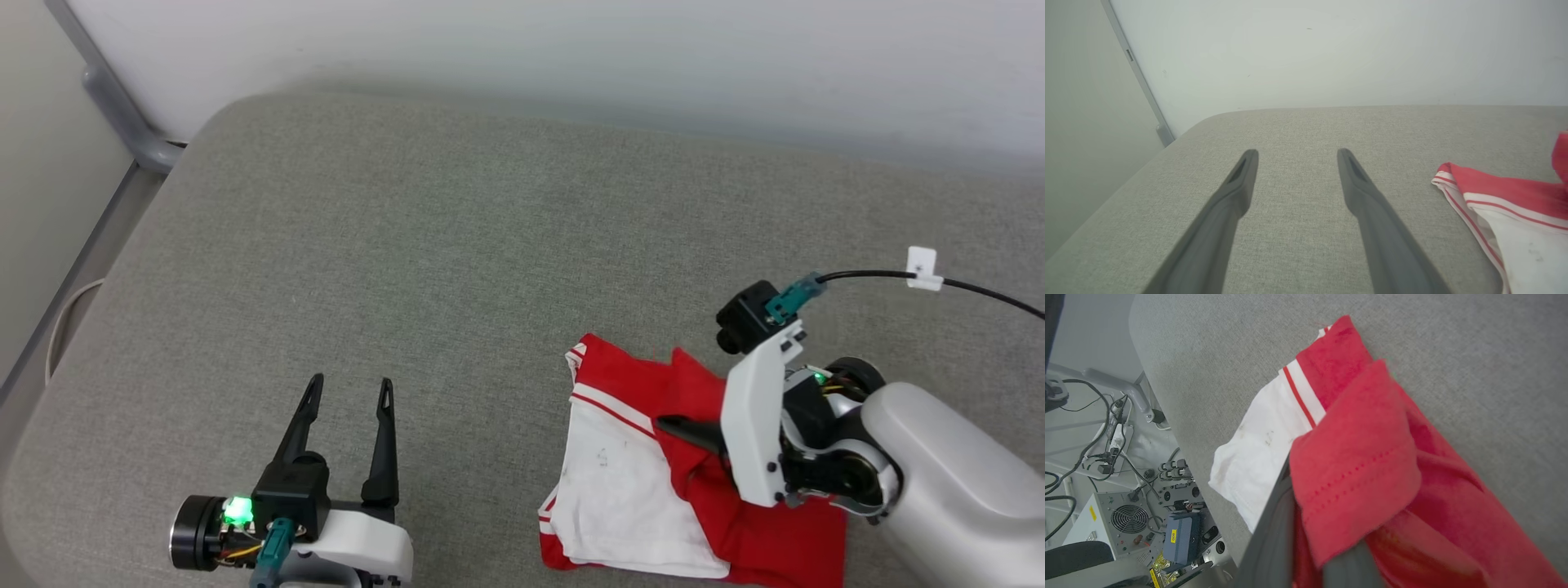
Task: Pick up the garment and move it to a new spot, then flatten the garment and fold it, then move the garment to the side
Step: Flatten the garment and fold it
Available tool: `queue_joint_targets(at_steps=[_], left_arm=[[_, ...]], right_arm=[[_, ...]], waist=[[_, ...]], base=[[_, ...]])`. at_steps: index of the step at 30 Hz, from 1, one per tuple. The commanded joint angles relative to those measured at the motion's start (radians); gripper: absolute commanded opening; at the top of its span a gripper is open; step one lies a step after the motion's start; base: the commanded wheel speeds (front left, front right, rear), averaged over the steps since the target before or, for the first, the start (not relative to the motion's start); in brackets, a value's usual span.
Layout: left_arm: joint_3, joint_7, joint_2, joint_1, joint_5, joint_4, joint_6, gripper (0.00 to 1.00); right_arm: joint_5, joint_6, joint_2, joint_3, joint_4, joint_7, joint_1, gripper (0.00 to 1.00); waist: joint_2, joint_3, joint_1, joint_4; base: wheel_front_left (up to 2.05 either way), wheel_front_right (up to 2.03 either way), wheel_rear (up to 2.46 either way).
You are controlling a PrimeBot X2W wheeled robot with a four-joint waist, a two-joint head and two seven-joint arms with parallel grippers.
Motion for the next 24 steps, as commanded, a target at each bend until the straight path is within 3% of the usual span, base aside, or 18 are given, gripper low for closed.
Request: queue_joint_targets(at_steps=[1, 8, 9, 10, 20, 23, 24], left_arm=[[-0.002, -0.002, -0.004, -0.012, 0.006, 0.001, 0.0, 1.0], [0.003, -0.002, -0.008, -0.024, 0.005, 0.002, 0.003, 1.0], [0.01, -0.002, -0.01, -0.013, 0.005, 0.002, 0.006, 1.0], [0.013, -0.002, -0.01, -0.009, 0.005, 0.002, 0.006, 1.0], [0.03, -0.002, 0.002, 0.017, 0.015, 0.002, -0.006, 1.0], [0.034, -0.002, 0.005, 0.024, 0.017, 0.0, -0.005, 1.0], [0.037, -0.002, 0.008, 0.034, 0.018, -0.002, -0.005, 1.0]], right_arm=[[0.003, -0.001, 0.019, 0.009, 0.018, -0.006, -0.015, 0.0], [-0.013, -0.001, 0.047, 0.099, 0.149, -0.055, -0.038, 0.0], [-0.003, -0.001, 0.043, 0.12, 0.179, -0.092, -0.037, 0.76], [-0.003, -0.001, 0.041, 0.124, 0.18, -0.116, -0.043, 1.0], [-0.017, -0.001, -0.055, 0.157, 0.05, -0.392, -0.038, 1.0], [-0.048, -0.001, -0.097, 0.127, 0.025, -0.498, -0.027, 1.0], [-0.092, -0.001, -0.118, 0.09, 0.023, -0.58, -0.019, 1.0]], waist=[[0.0, 0.005, 0.0, 0.003], [0.0, 0.02, 0.0, 0.009], [0.0, 0.016, 0.0, 0.0], [0.0, 0.012, 0.0, -0.005], [0.0, -0.05, 0.0, -0.062], [0.0, -0.068, 0.0, -0.084], [0.0, -0.077, 0.0, -0.099]], base=[[0.0, 0.0, 0.0], [0.0, 0.0, 0.0], [0.0, 0.0, 0.0], [0.0, 0.0, 0.0], [0.0, 0.0, 0.0], [0.0, 0.0, 0.0], [0.0, 0.0, 0.0]])
